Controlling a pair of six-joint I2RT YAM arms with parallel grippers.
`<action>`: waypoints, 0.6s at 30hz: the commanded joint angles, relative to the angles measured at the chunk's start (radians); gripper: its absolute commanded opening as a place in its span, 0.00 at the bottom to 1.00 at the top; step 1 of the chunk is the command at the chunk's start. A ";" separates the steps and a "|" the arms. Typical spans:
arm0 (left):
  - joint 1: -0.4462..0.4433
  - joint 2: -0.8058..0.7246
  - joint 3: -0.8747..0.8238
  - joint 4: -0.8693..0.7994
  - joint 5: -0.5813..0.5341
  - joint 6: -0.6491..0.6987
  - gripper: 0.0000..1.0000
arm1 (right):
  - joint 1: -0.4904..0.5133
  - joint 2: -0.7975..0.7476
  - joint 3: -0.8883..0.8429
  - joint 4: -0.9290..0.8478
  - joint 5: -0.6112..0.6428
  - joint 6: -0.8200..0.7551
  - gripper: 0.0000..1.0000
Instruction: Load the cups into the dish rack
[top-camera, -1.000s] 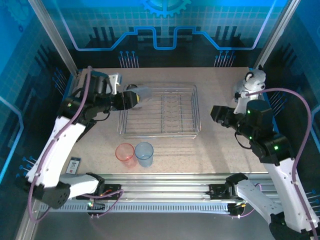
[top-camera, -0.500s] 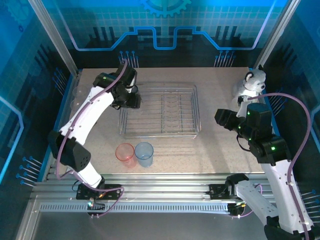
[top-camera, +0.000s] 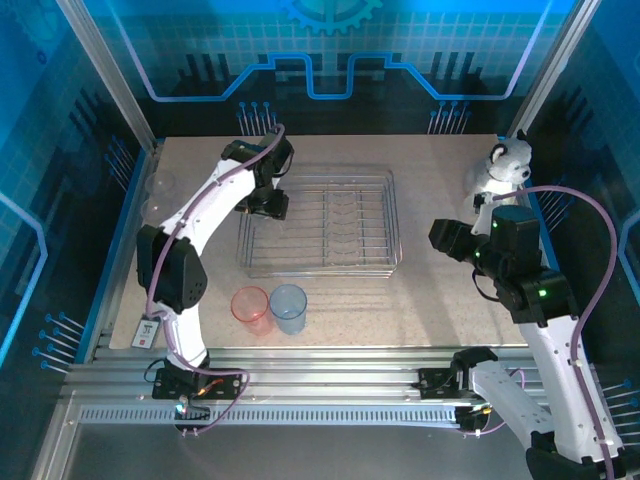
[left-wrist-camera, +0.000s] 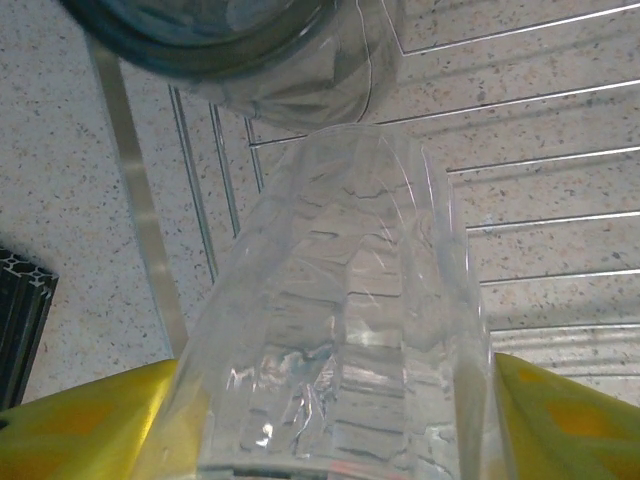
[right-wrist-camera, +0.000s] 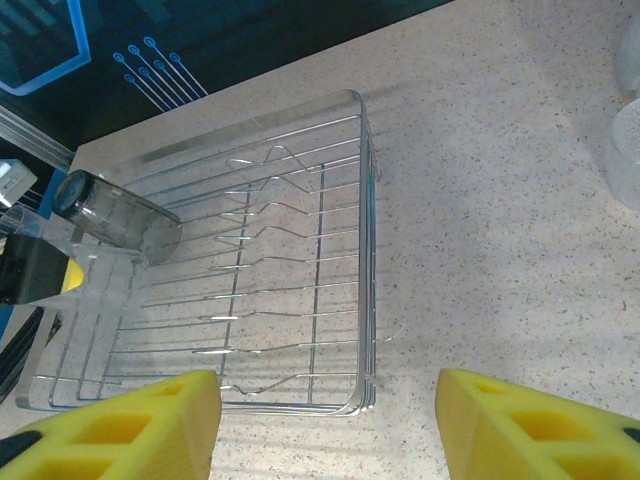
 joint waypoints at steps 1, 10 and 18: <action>0.011 0.035 0.036 -0.005 -0.027 0.021 0.21 | -0.020 -0.014 -0.005 -0.018 -0.005 -0.019 0.59; 0.046 0.089 0.039 0.033 -0.028 0.027 0.31 | -0.051 -0.017 -0.001 -0.054 0.005 -0.006 0.63; 0.064 0.115 0.037 0.079 -0.033 0.034 0.45 | -0.070 0.016 0.013 -0.058 -0.097 -0.011 0.63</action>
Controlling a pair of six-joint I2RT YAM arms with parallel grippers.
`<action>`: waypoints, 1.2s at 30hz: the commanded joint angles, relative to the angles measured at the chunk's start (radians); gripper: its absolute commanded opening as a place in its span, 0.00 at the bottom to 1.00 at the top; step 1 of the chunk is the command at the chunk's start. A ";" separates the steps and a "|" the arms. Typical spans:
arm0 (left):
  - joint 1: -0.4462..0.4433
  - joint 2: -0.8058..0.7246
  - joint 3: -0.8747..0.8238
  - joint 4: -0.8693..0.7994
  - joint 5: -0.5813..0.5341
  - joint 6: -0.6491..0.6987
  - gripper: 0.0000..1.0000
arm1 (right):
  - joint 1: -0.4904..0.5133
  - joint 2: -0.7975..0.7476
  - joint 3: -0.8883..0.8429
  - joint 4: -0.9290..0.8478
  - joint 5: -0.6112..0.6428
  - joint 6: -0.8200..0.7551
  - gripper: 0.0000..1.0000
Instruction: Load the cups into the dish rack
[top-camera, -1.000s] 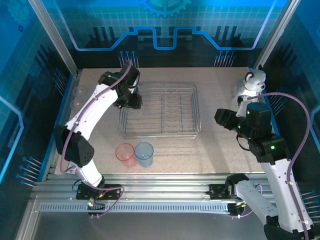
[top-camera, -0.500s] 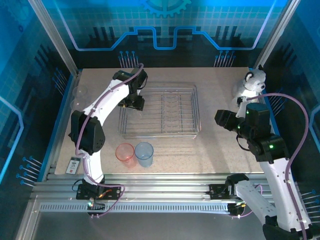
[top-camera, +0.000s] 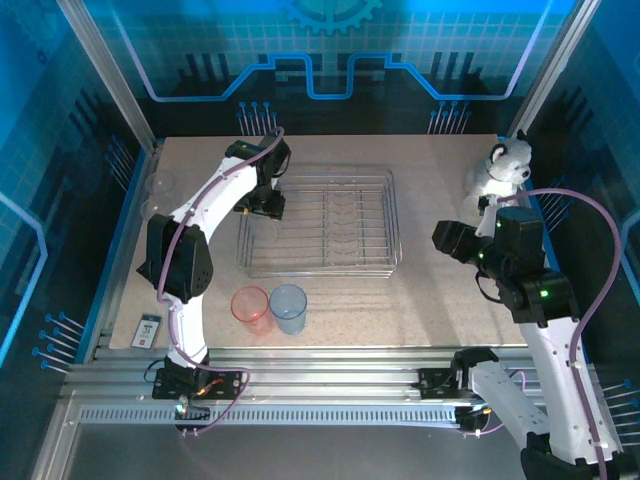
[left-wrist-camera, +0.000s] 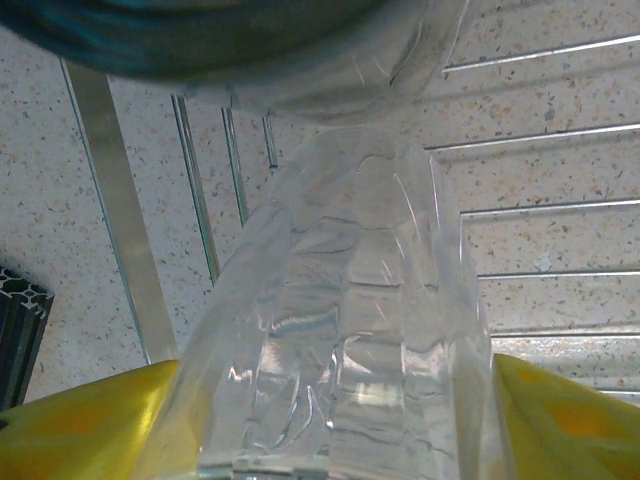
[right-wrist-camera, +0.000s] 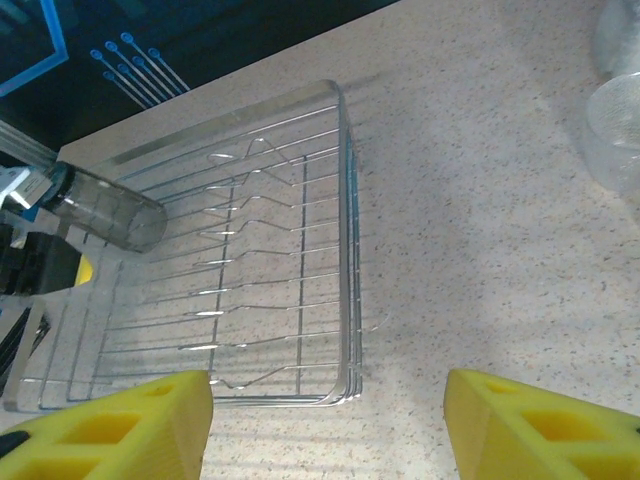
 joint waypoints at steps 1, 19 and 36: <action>0.015 0.035 0.032 0.047 -0.023 0.019 0.46 | -0.023 0.018 0.018 -0.026 -0.077 -0.004 0.63; 0.017 0.052 -0.010 0.079 -0.012 0.032 0.78 | -0.009 0.128 0.052 -0.067 -0.341 0.021 0.62; 0.017 -0.113 -0.081 0.104 0.002 0.029 0.99 | 0.558 0.432 0.204 -0.102 -0.094 0.111 0.66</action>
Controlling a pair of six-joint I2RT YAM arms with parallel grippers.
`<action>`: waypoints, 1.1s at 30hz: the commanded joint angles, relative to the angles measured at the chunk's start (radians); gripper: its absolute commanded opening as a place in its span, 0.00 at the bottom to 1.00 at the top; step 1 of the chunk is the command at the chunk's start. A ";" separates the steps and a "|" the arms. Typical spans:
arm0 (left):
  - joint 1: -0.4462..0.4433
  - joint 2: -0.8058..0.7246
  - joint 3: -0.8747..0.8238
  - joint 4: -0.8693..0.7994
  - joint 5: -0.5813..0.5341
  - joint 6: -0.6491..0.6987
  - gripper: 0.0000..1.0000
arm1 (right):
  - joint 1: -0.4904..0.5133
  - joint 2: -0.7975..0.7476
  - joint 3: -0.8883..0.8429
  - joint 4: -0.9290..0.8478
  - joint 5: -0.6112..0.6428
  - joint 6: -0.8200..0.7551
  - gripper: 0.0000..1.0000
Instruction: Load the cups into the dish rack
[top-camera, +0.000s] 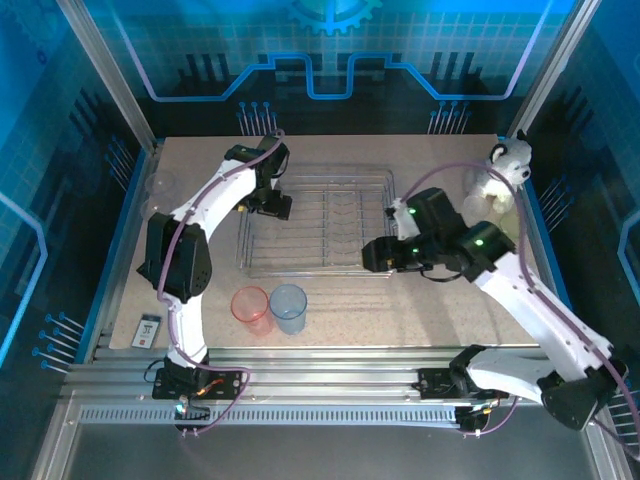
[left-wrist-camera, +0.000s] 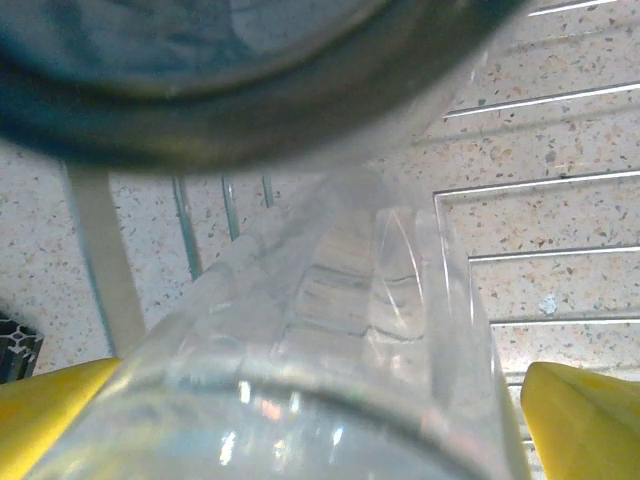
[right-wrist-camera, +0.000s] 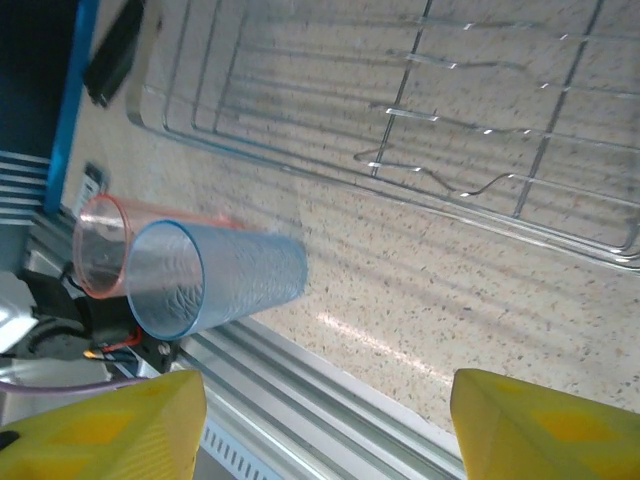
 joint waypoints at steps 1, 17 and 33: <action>0.005 -0.107 -0.020 -0.002 0.001 0.007 0.99 | 0.087 0.072 0.064 0.009 0.069 0.035 0.66; 0.072 -0.704 -0.585 0.338 0.111 -0.119 0.99 | 0.387 0.532 0.412 -0.102 0.198 -0.099 0.65; 0.111 -1.359 -1.042 0.589 0.269 -0.168 0.99 | 0.468 0.742 0.511 -0.211 0.223 -0.152 0.60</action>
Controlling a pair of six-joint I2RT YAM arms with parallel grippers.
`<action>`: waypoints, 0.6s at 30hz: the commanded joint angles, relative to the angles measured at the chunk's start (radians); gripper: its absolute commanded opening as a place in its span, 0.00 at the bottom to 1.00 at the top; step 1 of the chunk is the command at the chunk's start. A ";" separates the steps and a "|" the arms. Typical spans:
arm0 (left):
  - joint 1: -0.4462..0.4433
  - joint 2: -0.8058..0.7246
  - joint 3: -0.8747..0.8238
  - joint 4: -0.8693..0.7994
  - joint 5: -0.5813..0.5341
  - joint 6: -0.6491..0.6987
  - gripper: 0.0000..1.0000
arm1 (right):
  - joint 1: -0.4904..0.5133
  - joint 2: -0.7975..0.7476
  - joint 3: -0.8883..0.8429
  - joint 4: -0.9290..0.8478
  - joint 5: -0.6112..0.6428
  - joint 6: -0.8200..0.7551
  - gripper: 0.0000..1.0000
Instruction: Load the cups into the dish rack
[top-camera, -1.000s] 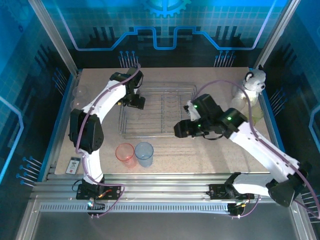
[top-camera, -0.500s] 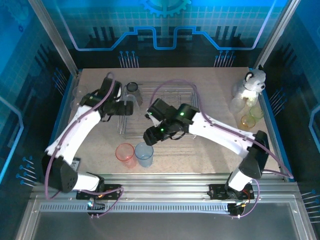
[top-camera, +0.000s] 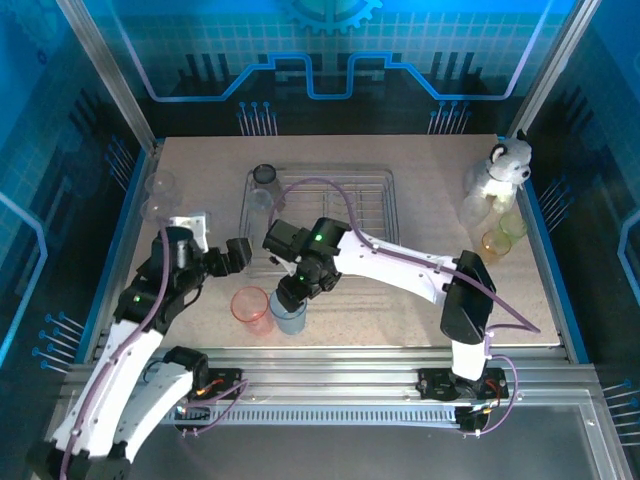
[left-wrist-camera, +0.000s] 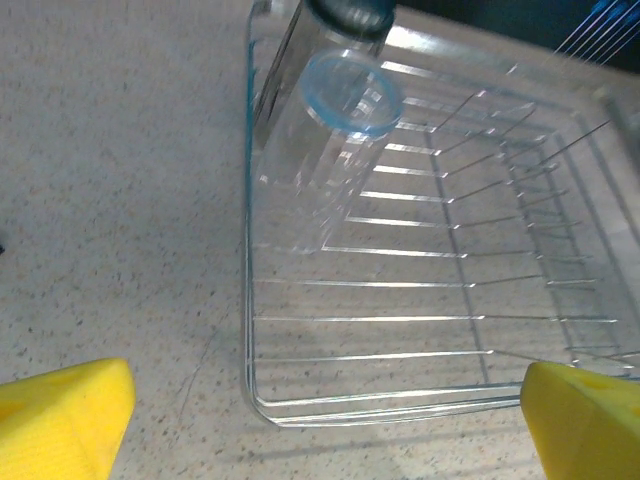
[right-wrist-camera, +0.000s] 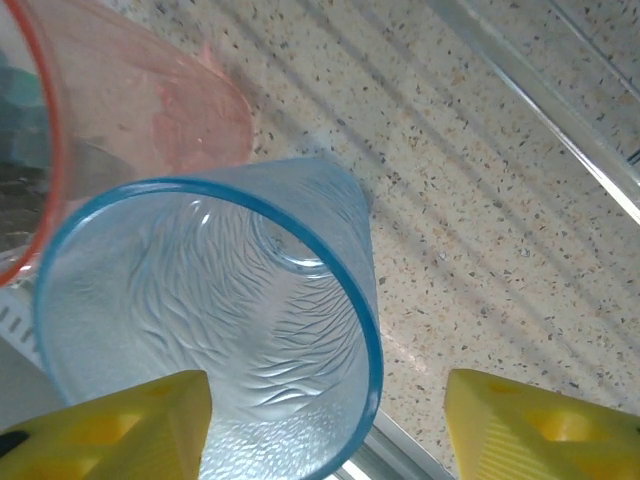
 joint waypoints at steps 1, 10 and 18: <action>0.009 -0.065 -0.029 0.067 0.034 0.000 1.00 | 0.014 0.029 0.032 -0.030 0.002 -0.008 0.58; 0.009 -0.133 -0.054 0.104 0.074 -0.013 0.99 | 0.016 0.075 0.034 -0.020 0.020 0.007 0.28; 0.009 -0.127 -0.066 0.127 0.058 -0.058 0.99 | 0.001 0.061 0.031 -0.056 0.023 0.006 0.00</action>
